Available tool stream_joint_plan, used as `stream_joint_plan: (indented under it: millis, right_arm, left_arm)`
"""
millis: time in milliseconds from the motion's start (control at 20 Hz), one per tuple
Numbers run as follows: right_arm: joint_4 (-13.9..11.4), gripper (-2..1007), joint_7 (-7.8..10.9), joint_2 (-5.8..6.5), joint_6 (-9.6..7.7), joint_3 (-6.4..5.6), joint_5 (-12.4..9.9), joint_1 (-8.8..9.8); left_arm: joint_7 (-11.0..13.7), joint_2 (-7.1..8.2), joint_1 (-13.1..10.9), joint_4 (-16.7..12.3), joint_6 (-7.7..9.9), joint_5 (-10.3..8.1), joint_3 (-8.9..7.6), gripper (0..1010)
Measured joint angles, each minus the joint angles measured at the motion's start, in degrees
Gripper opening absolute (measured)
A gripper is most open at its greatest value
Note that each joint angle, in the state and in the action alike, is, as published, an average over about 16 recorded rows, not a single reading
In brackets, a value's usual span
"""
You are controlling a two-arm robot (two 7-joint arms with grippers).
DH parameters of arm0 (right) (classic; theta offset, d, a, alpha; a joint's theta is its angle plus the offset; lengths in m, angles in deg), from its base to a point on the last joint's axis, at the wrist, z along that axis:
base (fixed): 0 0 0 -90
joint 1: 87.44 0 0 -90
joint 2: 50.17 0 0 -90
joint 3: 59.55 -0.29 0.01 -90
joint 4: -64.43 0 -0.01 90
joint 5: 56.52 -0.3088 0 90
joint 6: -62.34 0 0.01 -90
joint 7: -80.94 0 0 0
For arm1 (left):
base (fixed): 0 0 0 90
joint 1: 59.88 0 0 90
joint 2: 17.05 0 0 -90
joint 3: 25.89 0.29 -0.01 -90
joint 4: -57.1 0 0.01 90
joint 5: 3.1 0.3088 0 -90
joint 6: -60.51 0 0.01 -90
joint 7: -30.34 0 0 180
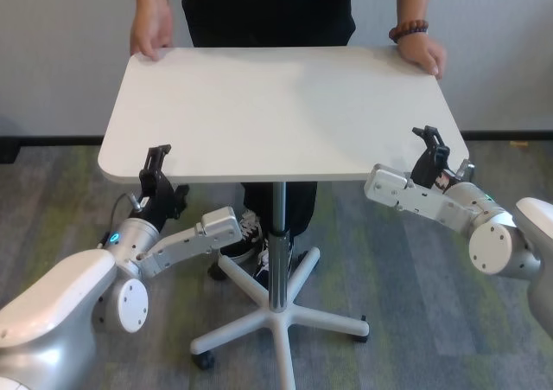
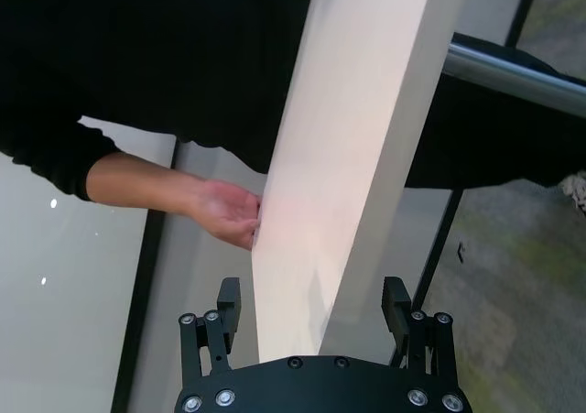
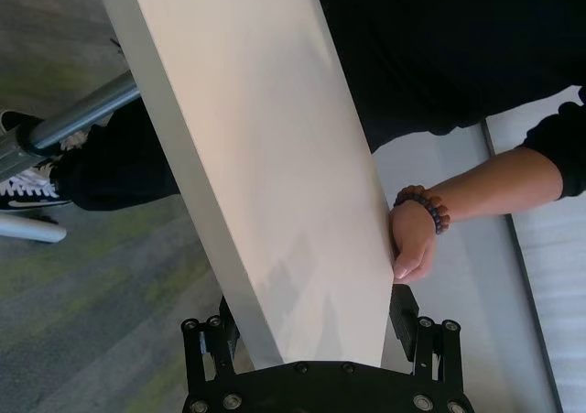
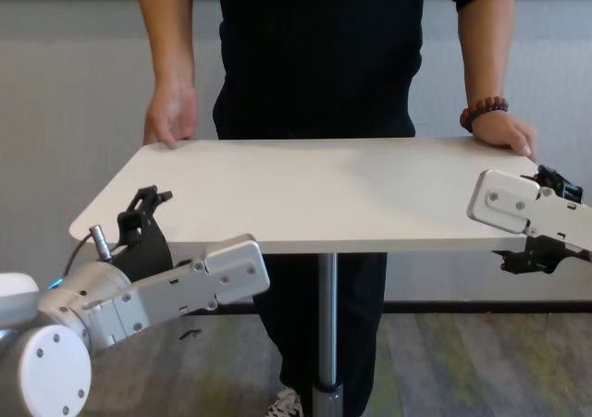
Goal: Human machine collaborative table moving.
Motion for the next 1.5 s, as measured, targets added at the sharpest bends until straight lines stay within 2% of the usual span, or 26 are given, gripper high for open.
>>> stream_joint_plan:
  millis: [150, 350, 600, 750, 900, 1100, 1300, 1500]
  right_arm:
    - [-1.3, 1000, 0.99, 0.48, -0.47, 0.01, -0.1, 0.71]
    - [-3.9, 1000, 2.68, 1.37, -1.37, -0.10, -0.5, 2.07]
    - [-8.7, 1000, 5.16, 2.86, -2.70, -0.68, -1.4, 4.65]
    - [-12.1, 1000, 6.90, 3.73, -3.27, -1.57, -2.9, 6.60]
    - [-15.6, 1000, 8.85, 4.36, -3.61, -2.90, -5.2, 8.72]
    - [-20.6, 1000, 11.62, 4.67, -3.78, -5.33, -10.2, 12.11]
    - [-25.3, 1000, 13.92, 4.43, -3.98, -7.89, -15.7, 15.54]
    - [-29.5, 1000, 15.10, 3.70, -4.12, -10.17, -21.0, 18.85]
  left_arm:
    - [1.6, 0.62, -1.0, -2.0, 0.82, -0.05, 0.05, 1000]
    - [4.5, 1.81, -2.9, -6.1, 2.15, -0.19, -0.01, 1000]
    - [9.2, 3.74, -6.8, -13.2, 4.01, -1.70, -1.08, 1000]
    - [11.4, 5.02, -10.0, -18.3, 4.62, -3.37, -2.39, 1000]
    - [13.5, 6.06, -13.6, -23.6, 4.41, -6.18, -4.41, 1000]
    - [16.3, 6.70, -18.9, -30.3, 3.38, -12.08, -8.17, 1000]
    - [17.9, 6.49, -23.6, -35.8, 2.05, -18.17, -11.87, 1000]
    - [19.2, 5.37, -27.2, -39.2, 0.22, -23.76, -15.03, 1000]
